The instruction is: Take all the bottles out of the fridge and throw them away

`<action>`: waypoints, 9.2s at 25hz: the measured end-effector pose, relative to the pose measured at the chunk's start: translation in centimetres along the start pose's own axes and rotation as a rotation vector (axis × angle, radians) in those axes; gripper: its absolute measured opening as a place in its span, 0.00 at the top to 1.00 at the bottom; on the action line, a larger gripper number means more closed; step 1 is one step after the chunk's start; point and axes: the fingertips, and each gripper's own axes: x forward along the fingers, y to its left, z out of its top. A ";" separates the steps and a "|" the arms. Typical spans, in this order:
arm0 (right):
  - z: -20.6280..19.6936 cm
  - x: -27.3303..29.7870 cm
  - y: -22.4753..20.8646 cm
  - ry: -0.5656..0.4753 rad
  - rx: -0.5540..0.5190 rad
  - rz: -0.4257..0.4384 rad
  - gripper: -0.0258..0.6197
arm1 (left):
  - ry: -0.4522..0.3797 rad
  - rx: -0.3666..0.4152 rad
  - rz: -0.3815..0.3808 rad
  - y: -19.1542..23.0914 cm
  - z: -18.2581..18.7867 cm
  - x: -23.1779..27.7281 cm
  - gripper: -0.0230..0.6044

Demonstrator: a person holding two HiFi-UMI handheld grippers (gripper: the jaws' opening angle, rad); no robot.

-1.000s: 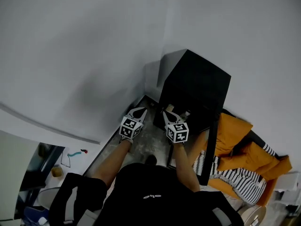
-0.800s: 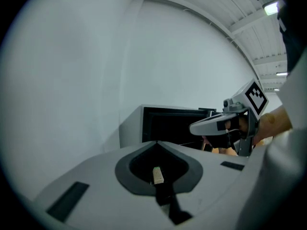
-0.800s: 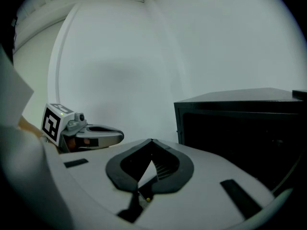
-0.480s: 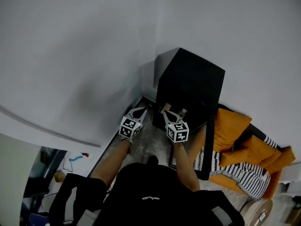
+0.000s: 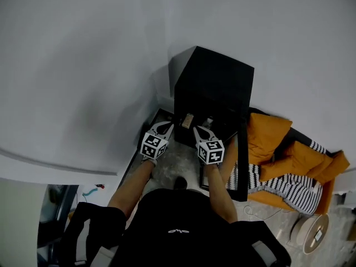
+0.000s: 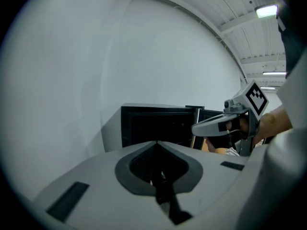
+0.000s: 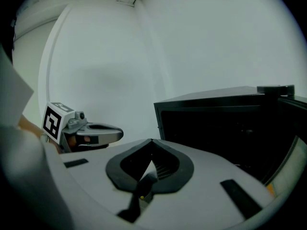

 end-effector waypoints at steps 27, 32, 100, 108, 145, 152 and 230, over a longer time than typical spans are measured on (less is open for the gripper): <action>-5.4 -5.7 -7.0 0.045 0.113 -0.272 0.95 | 0.086 0.045 -0.271 -7.9 -3.8 9.4 0.95; -6.8 -4.9 -7.9 0.075 0.115 -0.293 0.95 | 0.094 0.046 -0.294 -8.0 -4.4 10.0 0.95; -21.7 7.3 -14.9 0.025 0.140 -0.574 0.47 | 0.003 0.183 -0.508 -4.4 -10.2 12.4 0.95; -10.8 0.3 -7.9 0.055 0.138 -0.536 0.47 | 0.047 0.128 -0.526 -5.8 -1.3 6.8 0.95; 1.5 19.4 16.1 0.116 -0.312 0.326 0.47 | -0.090 -0.174 0.325 17.3 -1.6 -13.2 0.95; -0.3 20.8 18.2 0.154 -0.312 0.358 0.47 | -0.065 -0.209 0.325 18.3 -4.1 -14.1 0.95; -11.4 21.1 5.3 0.034 0.053 -0.047 0.95 | 0.085 -0.189 0.013 15.6 -16.6 -0.2 0.95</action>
